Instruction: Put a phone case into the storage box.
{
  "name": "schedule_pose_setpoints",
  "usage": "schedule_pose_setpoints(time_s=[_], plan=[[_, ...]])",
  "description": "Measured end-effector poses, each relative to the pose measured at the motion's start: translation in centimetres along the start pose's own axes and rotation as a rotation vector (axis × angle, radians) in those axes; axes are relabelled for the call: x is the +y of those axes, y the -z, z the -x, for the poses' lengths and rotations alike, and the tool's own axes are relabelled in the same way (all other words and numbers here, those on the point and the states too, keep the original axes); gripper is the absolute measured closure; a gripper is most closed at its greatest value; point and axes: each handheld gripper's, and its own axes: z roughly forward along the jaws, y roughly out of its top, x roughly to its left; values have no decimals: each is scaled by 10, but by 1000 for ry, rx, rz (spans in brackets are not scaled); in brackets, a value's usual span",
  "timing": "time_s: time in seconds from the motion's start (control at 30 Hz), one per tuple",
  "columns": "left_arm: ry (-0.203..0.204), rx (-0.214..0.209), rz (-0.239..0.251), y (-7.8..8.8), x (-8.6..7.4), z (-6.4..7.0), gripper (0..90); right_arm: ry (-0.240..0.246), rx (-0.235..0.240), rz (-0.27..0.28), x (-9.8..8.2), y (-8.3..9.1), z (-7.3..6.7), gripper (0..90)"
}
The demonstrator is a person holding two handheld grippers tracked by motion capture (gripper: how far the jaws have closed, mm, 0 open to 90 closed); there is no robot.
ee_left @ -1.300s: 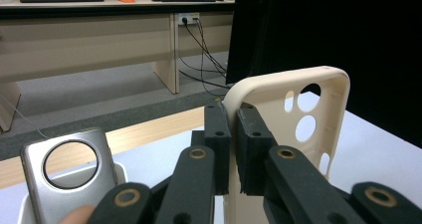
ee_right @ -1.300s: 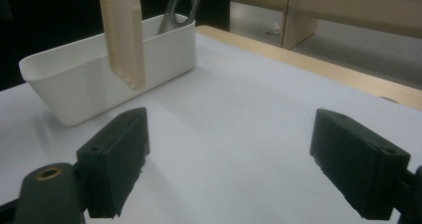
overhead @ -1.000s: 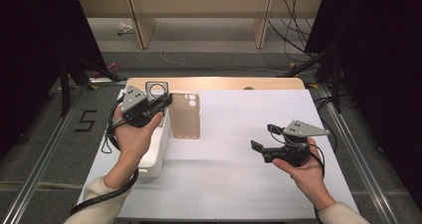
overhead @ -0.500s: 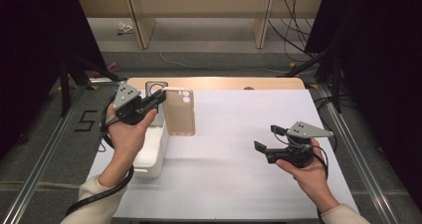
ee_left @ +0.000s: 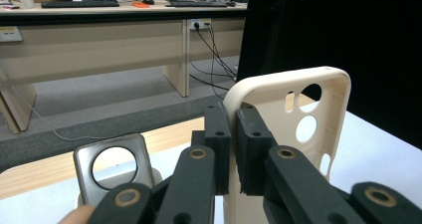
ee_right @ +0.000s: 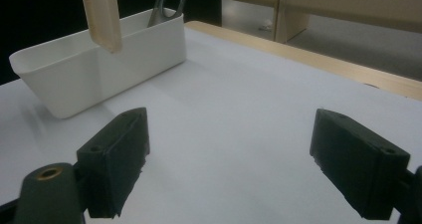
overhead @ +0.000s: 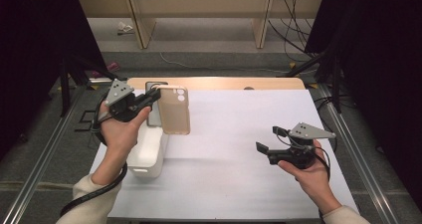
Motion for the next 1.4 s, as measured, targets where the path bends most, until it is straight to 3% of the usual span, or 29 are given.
schedule_pose_setpoints(time_s=[1.4], plan=[[-3, 21, -12, 6, 5, -27, 849, -21, -4, -3, -7, 9, 3, 169]])
